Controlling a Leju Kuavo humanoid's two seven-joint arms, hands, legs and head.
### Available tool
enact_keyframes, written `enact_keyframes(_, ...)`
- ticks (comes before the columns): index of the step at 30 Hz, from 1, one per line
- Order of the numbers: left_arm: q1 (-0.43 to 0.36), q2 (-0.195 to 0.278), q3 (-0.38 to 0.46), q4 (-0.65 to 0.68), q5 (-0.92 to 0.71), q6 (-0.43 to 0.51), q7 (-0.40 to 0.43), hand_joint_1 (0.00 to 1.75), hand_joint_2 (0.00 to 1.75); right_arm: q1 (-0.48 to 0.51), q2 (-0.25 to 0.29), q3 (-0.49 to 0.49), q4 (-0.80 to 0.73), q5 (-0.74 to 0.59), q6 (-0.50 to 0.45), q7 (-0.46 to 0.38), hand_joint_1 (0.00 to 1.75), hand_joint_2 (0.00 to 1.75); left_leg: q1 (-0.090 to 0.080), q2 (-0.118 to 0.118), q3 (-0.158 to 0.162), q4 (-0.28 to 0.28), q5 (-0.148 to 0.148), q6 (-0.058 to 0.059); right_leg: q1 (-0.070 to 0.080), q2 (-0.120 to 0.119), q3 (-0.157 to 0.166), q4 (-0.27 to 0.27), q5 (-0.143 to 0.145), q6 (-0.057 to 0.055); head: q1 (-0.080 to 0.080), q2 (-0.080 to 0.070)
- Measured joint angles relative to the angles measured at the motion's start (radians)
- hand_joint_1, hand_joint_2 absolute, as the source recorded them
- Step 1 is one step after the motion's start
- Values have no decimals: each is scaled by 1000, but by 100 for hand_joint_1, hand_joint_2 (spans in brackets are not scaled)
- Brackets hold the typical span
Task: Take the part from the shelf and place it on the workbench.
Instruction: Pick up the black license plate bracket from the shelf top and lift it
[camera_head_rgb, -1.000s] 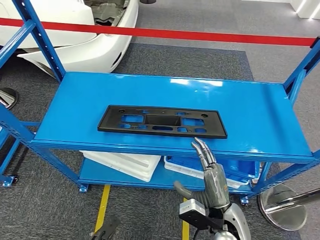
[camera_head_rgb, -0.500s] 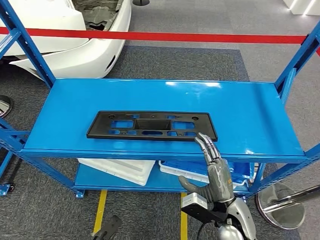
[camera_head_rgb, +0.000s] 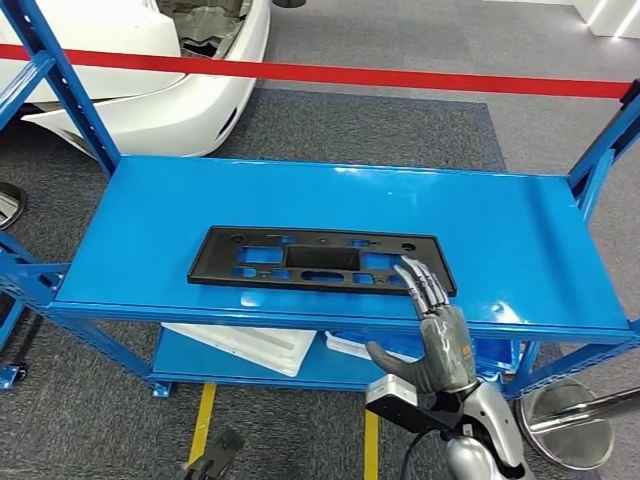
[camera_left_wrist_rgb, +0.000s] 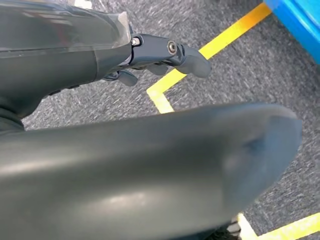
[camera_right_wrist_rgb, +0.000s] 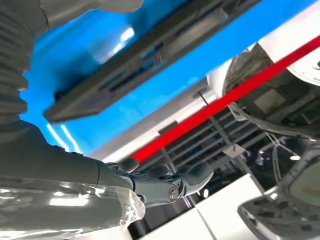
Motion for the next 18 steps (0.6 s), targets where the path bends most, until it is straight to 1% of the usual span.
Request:
enact_keyframes(1, -1, 0, 0, 0, 0, -1, 1, 0, 0, -7, -2, 0, 1, 3, 4, 0, 0, 175, 0, 0, 3, -1, -3, -4, 4, 0, 17, -40, 14, -6, 0, 0)
enact_keyframes(2, -2, -1, 0, 0, 0, -2, 1, 0, 0, -12, -5, 0, 4, 5, 8, 0, 0, 175, 0, 0, 4, -3, -5, -8, 7, 0, 25, -58, 13, -11, -1, 0)
enact_keyframes(3, -3, -1, -1, 1, 0, -3, 2, 0, 0, -17, -7, 0, 6, 6, 11, 0, 0, 175, 0, 0, 4, -5, -6, -14, 9, 1, 27, -64, 9, -15, -2, 0)
enact_keyframes(5, -4, -2, -1, 1, -1, -3, 2, 0, 0, -25, -10, -1, 9, 7, 14, 0, 0, 175, -1, 1, 6, -6, -12, -26, 5, 0, 36, -81, 5, -21, -3, 0)
enact_keyframes(6, -5, -2, -1, 1, -1, -3, 2, 0, 0, -28, -11, -1, 10, 8, 15, 0, 0, 175, -1, 2, 2, 8, -23, -30, 2, 0, 43, -90, 5, -24, -4, 0)
enact_keyframes(7, -7, -2, -1, 1, -1, -2, 2, 0, 0, -32, -12, -1, 11, 8, 16, 0, 0, 175, -1, 2, -14, 43, -43, -34, -2, -1, 49, -98, 6, -25, -5, 0)
enact_keyframes(8, -8, -2, -2, 1, -1, -2, 2, 0, 0, -34, -13, -1, 14, 9, 17, 0, 0, 175, 0, 2, -41, 99, -70, -37, -2, -2, 53, -101, 6, -27, -6, 0)
enact_keyframes(9, -8, -2, -2, 1, -1, -2, 3, 0, 0, -35, -15, -1, 16, 10, 19, 0, 0, 175, 1, 2, -78, 166, -96, -40, -2, -2, 55, -101, 4, -29, -7, 0)
enact_keyframes(10, -7, -2, -2, 1, -1, -2, 3, 0, 0, -35, -17, -1, 19, 12, 21, 0, 0, 175, 1, 2, -113, 225, -112, -42, -2, -2, 56, -101, 2, -30, -7, 0)
enact_keyframes(11, -5, -1, -2, 1, -1, -2, 3, 0, 0, -34, -19, -1, 22, 15, 23, 1, 0, 175, 2, 2, -136, 256, -111, -44, -2, -1, 58, -101, -1, -31, -7, 0)
enact_keyframes(12, -4, -1, -2, 1, -1, -2, 4, 0, 0, -34, -22, -1, 24, 17, 25, 1, 0, 175, 2, 2, -141, 251, -90, -44, -2, 0, 62, -100, -4, -30, -7, 0)
enact_keyframes(13, -4, -1, -2, 1, -1, -2, 3, 0, 0, -34, -25, -2, 25, 20, 27, 2, 0, 175, 3, 3, -127, 206, -51, -43, -2, 1, 68, -99, -9, -28, -8, 0)
enact_keyframes(14, -4, 0, -2, 1, -1, -2, 3, 0, 0, -35, -29, -2, 27, 22, 29, 3, 0, 175, 3, 4, -103, 140, -8, -42, -2, 2, 74, -98, -15, -25, -8, 0)
enact_keyframes(15, -5, 1, -2, 1, -1, -2, 3, 0, 0, -37, -32, -2, 28, 25, 33, 4, 0, 175, 2, 4, -78, 81, 24, -39, 0, 3, 79, -96, -21, -20, -7, 0)
enact_keyframes(16, -6, 1, -3, 1, -1, -2, 3, 0, 0, -39, -36, -3, 30, 28, 38, 6, 0, 175, 1, 5, -58, 34, 41, -34, 1, 3, 82, -93, -26, -16, -7, 0)
enact_keyframes(17, -7, 1, -3, 1, -1, -2, 3, 0, 0, -42, -40, -3, 32, 31, 44, 9, 0, 175, -1, 5, -49, 12, 43, -29, 3, 3, 81, -91, -28, -11, -6, 0)
enact_keyframes(18, -8, 1, -4, 1, -1, -2, 3, 0, 0, -47, -44, -2, 34, 34, 52, 11, 0, 175, -3, 4, -46, 7, 38, -24, 3, 3, 80, -91, -29, -8, -6, 0)
